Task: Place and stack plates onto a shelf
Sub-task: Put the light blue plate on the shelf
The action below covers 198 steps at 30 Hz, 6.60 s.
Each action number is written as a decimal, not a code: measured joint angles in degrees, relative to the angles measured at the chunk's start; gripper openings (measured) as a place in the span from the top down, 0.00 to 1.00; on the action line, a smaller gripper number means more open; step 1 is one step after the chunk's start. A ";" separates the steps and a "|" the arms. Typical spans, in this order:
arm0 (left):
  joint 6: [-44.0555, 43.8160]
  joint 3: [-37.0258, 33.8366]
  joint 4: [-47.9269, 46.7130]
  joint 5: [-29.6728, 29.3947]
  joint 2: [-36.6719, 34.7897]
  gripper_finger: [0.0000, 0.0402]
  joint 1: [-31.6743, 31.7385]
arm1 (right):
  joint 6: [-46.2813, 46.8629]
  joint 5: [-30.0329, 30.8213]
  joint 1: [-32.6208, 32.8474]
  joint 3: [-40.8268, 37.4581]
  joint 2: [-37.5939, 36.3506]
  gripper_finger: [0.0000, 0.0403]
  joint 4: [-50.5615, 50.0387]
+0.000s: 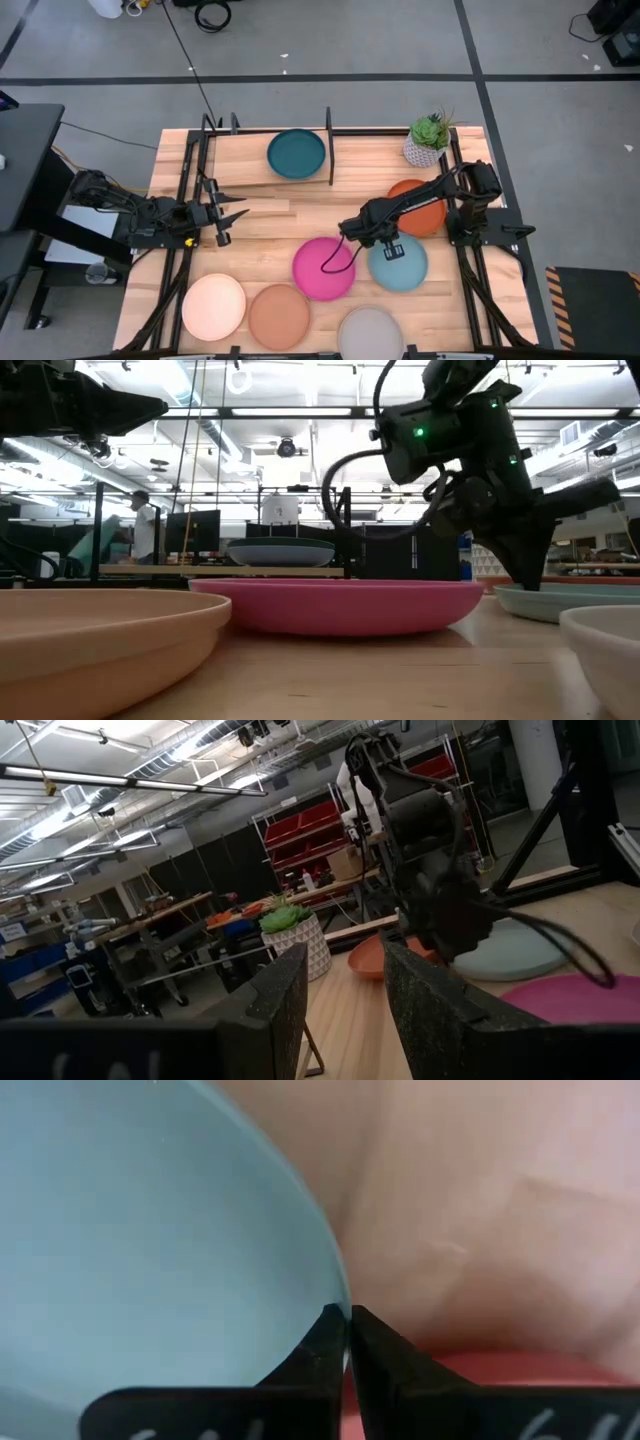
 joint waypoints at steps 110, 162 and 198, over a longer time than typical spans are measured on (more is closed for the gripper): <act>-0.09 29.90 -19.64 -16.97 31.54 0.65 -3.02 | -18.68 -10.79 -33.11 67.14 16.93 0.96 10.66; 65.07 38.36 -9.52 -29.64 59.54 0.62 3.75 | -10.16 -17.85 -28.48 67.17 15.45 0.93 -5.49; 18.68 38.40 -41.47 -41.42 53.55 0.84 8.73 | -6.42 -2.95 -25.44 68.28 -3.20 0.49 -4.04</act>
